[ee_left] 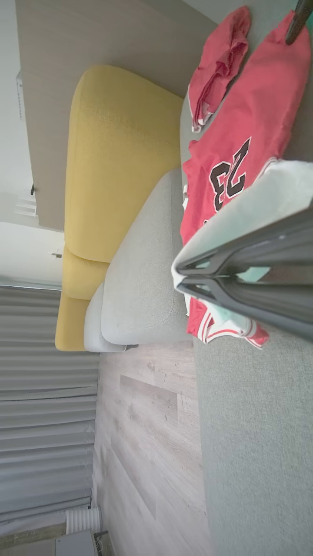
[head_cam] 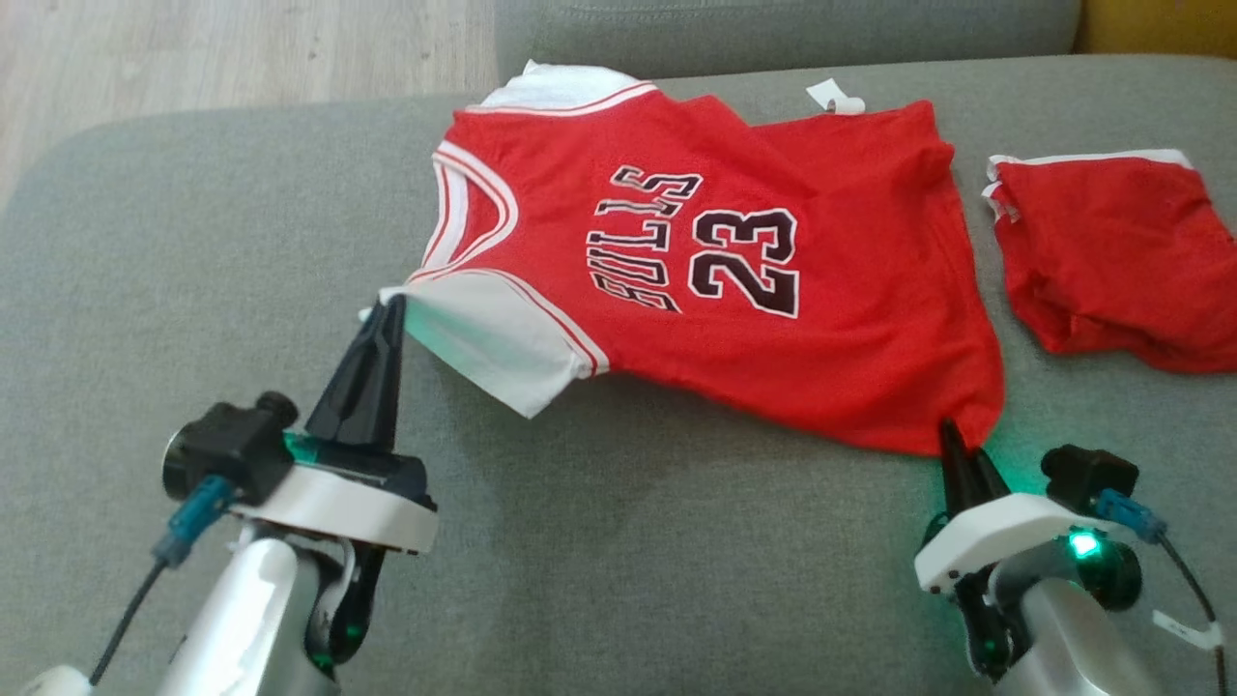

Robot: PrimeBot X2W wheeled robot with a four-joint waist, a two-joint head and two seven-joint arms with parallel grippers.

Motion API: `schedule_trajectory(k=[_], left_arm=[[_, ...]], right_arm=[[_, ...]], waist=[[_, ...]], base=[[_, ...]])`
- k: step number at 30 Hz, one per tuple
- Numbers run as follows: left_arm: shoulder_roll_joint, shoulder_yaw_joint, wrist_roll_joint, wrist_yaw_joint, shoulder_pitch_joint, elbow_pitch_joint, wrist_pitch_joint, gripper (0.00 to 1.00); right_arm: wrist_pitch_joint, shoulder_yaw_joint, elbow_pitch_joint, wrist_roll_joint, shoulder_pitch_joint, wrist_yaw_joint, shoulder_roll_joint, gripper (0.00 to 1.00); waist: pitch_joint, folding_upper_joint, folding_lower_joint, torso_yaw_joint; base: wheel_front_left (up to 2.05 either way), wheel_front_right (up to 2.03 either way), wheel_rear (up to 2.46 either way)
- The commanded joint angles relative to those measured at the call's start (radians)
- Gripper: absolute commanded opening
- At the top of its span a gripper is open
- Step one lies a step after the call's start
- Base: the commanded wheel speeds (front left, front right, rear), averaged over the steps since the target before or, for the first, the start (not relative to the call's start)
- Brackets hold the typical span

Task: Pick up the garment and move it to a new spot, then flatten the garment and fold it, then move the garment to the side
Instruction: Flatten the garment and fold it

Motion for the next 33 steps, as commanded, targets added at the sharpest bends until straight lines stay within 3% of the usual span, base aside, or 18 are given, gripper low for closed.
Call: schedule_trajectory(k=[1,9,13,20,24,33], left_arm=[[0.014,0.051,-0.019,0.006,-0.025,-0.037,-0.011,0.0],[0.005,0.111,-0.102,0.012,-0.057,-0.08,-0.002,0.0],[-0.005,0.158,-0.146,0.03,-0.128,-0.111,0.005,0.0],[-0.047,0.214,-0.186,0.074,-0.302,-0.177,-0.01,0.0],[-0.053,0.257,-0.178,0.135,-0.342,-0.248,-0.016,0.0],[-0.03,0.258,-0.193,0.198,-0.303,-0.523,0.117,0.0]], right_arm=[[-0.028,0.04,-0.033,0.02,-0.025,-0.001,0.001,0.0],[-0.086,0.065,-0.231,0.056,-0.064,-0.001,0.001,0.0],[-0.074,0.053,-0.359,0.004,-0.115,-0.001,0.001,0.0],[0.046,0.061,-0.572,-0.079,-0.244,-0.001,-0.051,0.0],[0.122,0.084,-0.668,-0.09,-0.289,-0.001,-0.086,0.0],[0.297,0.023,-0.95,-0.087,-0.205,-0.001,-0.108,0.0]], waist=[[-0.011,0.0,0.0,-0.003],[-0.05,0.0,0.0,-0.015],[-0.067,0.0,0.0,-0.017],[-0.094,0.0,0.0,-0.024],[-0.116,0.0,0.0,-0.037],[-0.119,0.0,0.0,-0.029]], base=[[0.0,0.0,0.0],[0.0,0.0,0.0],[0.0,0.0,0.0],[0.0,0.0,0.0],[0.0,0.0,0.0],[0.0,0.0,0.0]])
